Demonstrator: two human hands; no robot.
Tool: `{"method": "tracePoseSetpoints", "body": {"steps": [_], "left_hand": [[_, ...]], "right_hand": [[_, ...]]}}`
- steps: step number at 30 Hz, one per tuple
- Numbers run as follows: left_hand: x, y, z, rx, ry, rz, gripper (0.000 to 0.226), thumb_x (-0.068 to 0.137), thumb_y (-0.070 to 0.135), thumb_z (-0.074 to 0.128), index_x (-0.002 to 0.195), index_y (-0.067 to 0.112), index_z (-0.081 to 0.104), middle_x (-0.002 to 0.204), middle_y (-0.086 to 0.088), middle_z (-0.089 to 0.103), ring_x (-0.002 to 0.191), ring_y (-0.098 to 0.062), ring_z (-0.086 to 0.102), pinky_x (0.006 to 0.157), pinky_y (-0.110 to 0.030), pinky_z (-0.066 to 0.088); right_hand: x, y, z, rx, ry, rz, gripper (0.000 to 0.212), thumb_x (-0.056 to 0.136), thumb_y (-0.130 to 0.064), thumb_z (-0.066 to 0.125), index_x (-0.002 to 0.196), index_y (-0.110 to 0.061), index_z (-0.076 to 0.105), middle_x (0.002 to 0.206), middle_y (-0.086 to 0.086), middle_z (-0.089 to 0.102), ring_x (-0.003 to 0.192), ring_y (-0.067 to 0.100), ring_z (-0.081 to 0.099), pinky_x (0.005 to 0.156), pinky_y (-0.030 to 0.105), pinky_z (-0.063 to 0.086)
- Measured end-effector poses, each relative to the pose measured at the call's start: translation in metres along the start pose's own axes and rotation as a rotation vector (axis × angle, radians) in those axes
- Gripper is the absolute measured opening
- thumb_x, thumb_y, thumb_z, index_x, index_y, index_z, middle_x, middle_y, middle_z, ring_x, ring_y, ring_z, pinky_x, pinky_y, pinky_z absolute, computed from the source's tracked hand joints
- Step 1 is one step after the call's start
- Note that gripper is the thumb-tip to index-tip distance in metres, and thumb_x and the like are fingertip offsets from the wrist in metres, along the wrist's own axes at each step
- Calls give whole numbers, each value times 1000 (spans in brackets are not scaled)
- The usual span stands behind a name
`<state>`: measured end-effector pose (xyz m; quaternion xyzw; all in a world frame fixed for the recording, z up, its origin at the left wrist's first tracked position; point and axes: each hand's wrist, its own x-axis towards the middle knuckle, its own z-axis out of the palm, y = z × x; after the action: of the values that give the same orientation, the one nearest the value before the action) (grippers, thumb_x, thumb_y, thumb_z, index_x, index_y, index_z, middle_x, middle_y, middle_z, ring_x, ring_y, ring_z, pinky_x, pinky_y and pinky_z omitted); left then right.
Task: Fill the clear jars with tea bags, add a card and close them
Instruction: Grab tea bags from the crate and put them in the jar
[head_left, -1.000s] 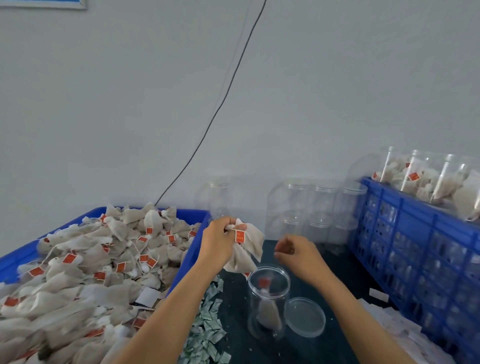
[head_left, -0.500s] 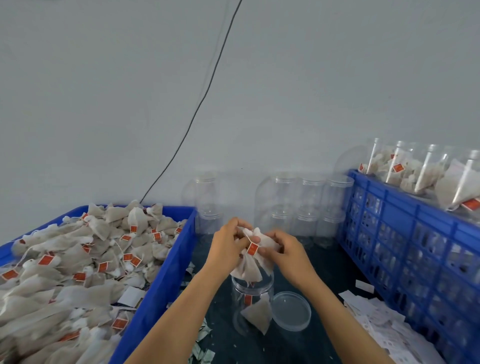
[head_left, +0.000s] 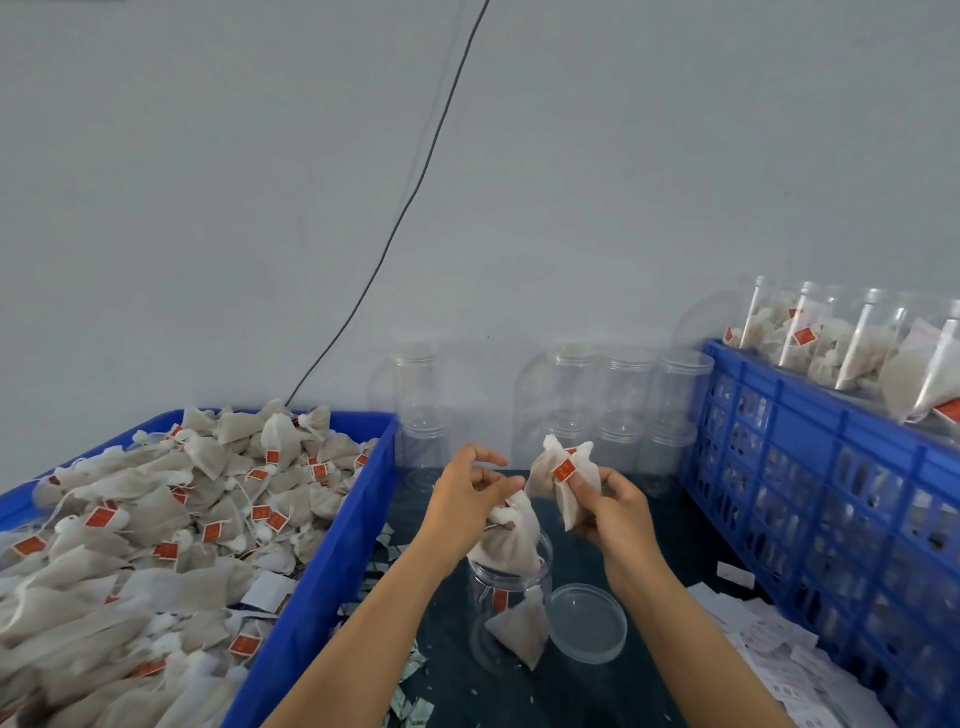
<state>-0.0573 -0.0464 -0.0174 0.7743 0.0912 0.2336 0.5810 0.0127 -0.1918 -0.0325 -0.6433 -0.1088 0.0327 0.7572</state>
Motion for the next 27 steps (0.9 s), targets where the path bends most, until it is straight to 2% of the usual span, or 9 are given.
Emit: {"method": "tracePoseSetpoints", "body": {"steps": [3, 6, 10, 14, 18, 20, 22, 24, 27], "left_hand": [[1, 2, 2, 88, 28, 41, 23, 89, 19, 68, 105, 19, 52, 93, -2, 65, 82, -16, 66, 60, -17, 56], [1, 4, 4, 211, 60, 103, 21, 88, 22, 69, 100, 23, 53, 85, 7, 64, 70, -11, 66, 57, -17, 55], [2, 14, 4, 156, 148, 201, 17, 85, 24, 72, 86, 29, 56, 78, 6, 65, 58, -12, 65, 59, -23, 58], [2, 18, -1, 206, 100, 210, 13, 86, 20, 71, 85, 23, 59, 76, 4, 64, 60, -14, 65, 61, -26, 59], [1, 6, -1, 402, 13, 144, 8, 90, 19, 66, 86, 18, 59, 77, 1, 67, 54, -6, 61, 55, -15, 52], [2, -3, -3, 405, 94, 86, 5, 95, 17, 58, 91, 19, 58, 82, 1, 66, 57, -5, 60, 53, -11, 47], [1, -8, -7, 375, 185, 50, 7, 98, 14, 53, 96, 18, 58, 89, 2, 65, 65, -6, 61, 55, -10, 43], [0, -14, -9, 428, 184, 61, 15, 98, 7, 48, 101, 17, 59, 95, 4, 66, 76, -6, 61, 66, -12, 45], [-4, -21, -11, 409, 212, 57, 21, 100, 6, 44, 101, 20, 59, 98, 7, 66, 85, -5, 61, 79, -20, 49]], "right_hand": [[0, -3, -1, 37, 13, -10, 10, 92, -22, 62, 101, -18, 61, 101, 5, 66, 93, 23, 63, 72, 29, 55], [-2, -3, -2, 44, 3, -5, 2, 92, -22, 61, 95, -22, 62, 99, 5, 66, 93, 24, 64, 81, 36, 56], [-3, -5, -3, 61, 26, -18, 6, 92, -23, 61, 98, -21, 62, 100, 3, 67, 95, 24, 64, 89, 42, 56], [-3, -6, -3, 75, 38, -37, 3, 91, -24, 62, 94, -26, 61, 98, 0, 67, 93, 21, 65, 85, 38, 57], [-5, -6, -3, 63, -35, -31, 6, 91, -22, 63, 95, -18, 66, 94, 4, 70, 85, 20, 66, 73, 30, 57], [-7, -6, -2, 30, -76, -26, 9, 89, -22, 65, 93, -15, 67, 90, 5, 71, 80, 18, 66, 70, 31, 56], [-6, -6, -2, -28, -109, -23, 14, 88, -25, 67, 94, -11, 68, 90, 6, 70, 79, 19, 65, 74, 35, 56], [-5, -5, -1, -106, -127, -34, 15, 88, -25, 67, 93, -11, 68, 90, 5, 70, 79, 17, 63, 72, 32, 54], [-5, -4, 4, -242, -152, -92, 17, 86, -26, 70, 84, -10, 66, 80, 2, 68, 71, 11, 60, 63, 24, 47]]}}
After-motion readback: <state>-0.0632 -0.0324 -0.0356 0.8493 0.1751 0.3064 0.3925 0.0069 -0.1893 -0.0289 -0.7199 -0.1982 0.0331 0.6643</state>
